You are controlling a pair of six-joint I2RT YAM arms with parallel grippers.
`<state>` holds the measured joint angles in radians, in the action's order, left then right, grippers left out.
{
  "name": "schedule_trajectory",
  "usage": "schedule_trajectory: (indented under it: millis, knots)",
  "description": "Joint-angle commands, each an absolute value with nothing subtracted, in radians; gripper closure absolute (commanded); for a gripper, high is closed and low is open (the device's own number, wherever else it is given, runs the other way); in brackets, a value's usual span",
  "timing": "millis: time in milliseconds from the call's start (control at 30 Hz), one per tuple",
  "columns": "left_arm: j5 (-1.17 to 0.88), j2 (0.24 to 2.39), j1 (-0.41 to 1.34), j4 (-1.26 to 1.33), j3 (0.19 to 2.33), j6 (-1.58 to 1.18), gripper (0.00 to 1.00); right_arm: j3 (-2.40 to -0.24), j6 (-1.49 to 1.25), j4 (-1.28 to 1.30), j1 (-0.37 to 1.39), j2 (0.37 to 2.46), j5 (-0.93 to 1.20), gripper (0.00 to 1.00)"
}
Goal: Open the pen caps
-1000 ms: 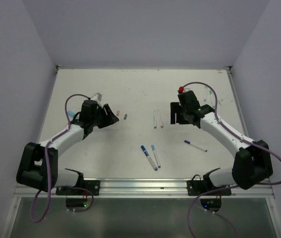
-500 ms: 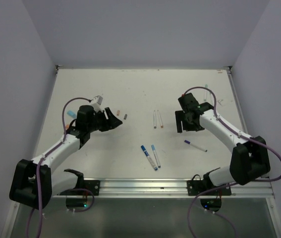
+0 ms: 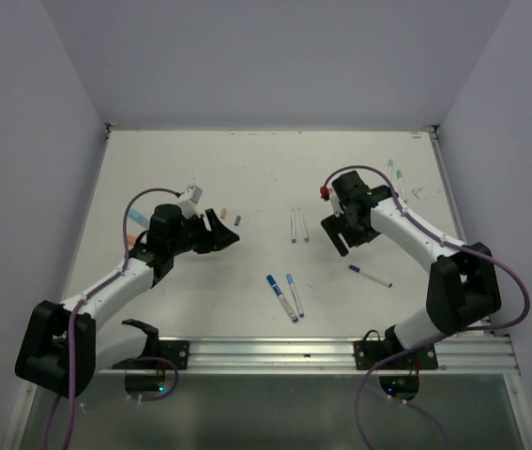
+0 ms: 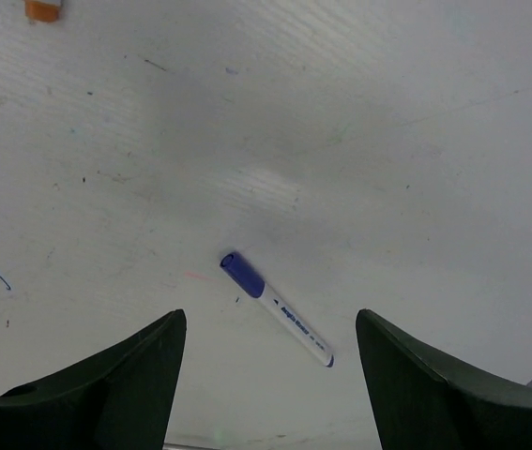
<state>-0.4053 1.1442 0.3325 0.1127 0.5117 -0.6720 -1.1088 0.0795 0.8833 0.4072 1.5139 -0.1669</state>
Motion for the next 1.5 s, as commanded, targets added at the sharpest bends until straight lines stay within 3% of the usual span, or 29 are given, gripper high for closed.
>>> schedule_trajectory:
  millis: [0,400,1467]
  knots:
    - [-0.44,1.123,0.354,0.163,0.505,-0.686,0.36,-1.135,0.251,0.896,0.403,1.554,-0.088,0.24]
    - [-0.436,1.08,0.371,0.159,0.495,-0.678,0.34,-0.991,0.403,0.828,0.299,1.494,-0.055,0.33]
    - [-0.391,1.078,0.388,0.13,0.479,-0.658,0.34,-0.93,0.374,0.752,0.304,1.673,-0.06,0.59]
